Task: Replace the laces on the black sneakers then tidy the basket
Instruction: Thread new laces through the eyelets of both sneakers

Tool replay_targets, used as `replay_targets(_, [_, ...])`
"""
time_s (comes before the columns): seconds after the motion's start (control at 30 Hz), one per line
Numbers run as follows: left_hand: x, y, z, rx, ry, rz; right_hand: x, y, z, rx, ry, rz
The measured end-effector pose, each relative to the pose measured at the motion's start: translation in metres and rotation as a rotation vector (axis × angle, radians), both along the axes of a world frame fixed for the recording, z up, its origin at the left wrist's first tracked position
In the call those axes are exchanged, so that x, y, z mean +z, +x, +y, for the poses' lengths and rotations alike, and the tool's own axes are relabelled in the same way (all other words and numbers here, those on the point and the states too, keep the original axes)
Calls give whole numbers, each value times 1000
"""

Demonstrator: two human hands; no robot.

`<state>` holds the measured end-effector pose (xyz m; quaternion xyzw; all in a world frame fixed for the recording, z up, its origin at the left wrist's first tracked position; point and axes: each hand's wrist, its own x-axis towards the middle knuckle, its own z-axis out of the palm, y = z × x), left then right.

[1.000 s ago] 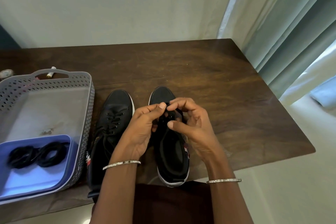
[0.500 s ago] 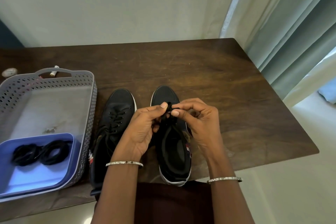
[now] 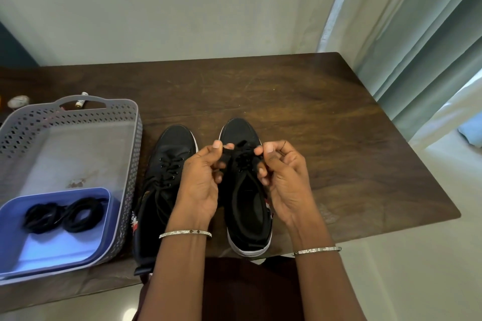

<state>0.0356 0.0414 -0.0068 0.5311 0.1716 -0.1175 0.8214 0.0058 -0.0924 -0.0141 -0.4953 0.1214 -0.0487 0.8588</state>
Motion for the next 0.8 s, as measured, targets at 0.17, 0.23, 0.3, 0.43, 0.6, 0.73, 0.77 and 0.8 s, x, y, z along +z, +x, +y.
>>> replay_targets(0.17, [-7,2,7,-106,-52,51,-2,0,-6,-42,-63,114])
replay_targets(0.23, [-11,5,4,-118,183,-20,-5,-1,-6,-64,-178,130])
replay_targets(0.3, [-18,8,0,-114,370,-114,-10,-1,-6,-96,-335,128])
replay_targets(0.43, [-29,9,-3,-82,633,-293,-17,-3,-9,-166,-636,101])
replay_targets(0.6, [-29,7,-5,17,912,-433,-18,-5,-6,-251,-822,86])
replay_targets(0.73, [-30,5,-4,11,994,-491,-19,-6,-5,-298,-955,52])
replay_targets(0.77, [-30,5,-3,11,1010,-503,-19,-6,-5,-308,-977,48])
replay_targets(0.8, [-30,4,-3,13,1024,-511,-19,-6,-5,-317,-996,46])
